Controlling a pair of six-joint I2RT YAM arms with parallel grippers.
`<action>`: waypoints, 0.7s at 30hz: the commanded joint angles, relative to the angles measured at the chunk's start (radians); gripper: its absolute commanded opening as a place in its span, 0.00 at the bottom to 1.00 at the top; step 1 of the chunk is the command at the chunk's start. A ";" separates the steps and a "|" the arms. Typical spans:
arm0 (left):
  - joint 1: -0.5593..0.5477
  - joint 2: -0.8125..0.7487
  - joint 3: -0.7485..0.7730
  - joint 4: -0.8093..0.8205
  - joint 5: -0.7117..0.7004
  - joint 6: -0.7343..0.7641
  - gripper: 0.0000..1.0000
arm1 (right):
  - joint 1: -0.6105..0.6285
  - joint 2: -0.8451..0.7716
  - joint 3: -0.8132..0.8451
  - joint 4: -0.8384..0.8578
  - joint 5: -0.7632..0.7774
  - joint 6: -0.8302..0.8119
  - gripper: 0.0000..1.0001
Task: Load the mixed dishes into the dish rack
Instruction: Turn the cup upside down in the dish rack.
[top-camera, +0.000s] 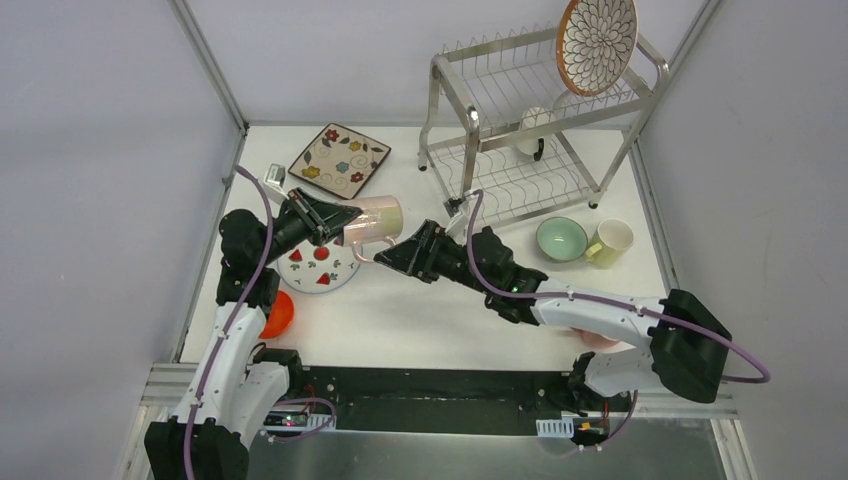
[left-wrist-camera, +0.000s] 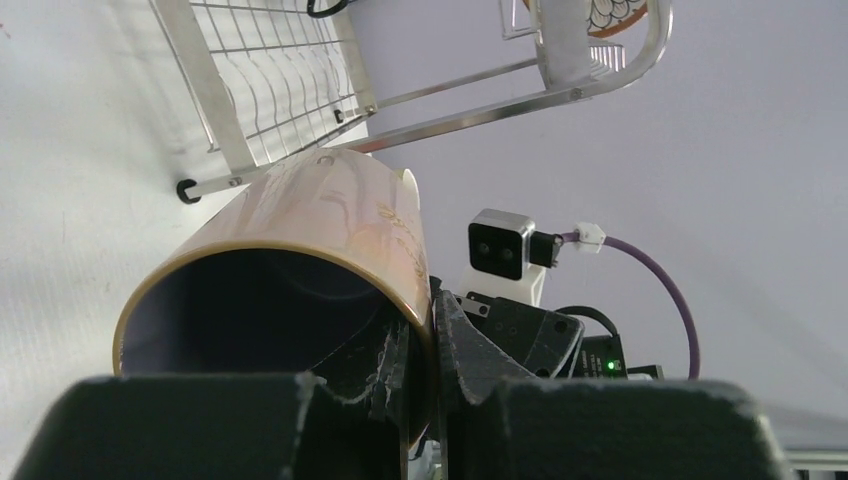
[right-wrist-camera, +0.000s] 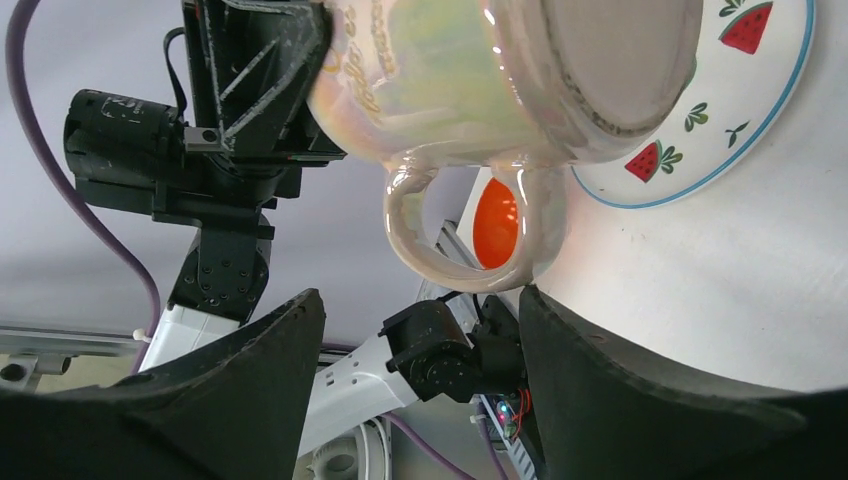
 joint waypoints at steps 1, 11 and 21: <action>-0.009 -0.028 0.080 0.189 0.032 -0.036 0.00 | 0.005 0.019 0.067 0.041 -0.050 0.017 0.74; -0.018 -0.007 0.109 0.182 0.035 -0.042 0.00 | 0.001 -0.006 0.042 -0.010 0.038 0.042 0.83; -0.031 0.032 0.120 0.271 0.037 -0.113 0.00 | -0.013 0.030 0.123 0.032 -0.060 0.022 0.81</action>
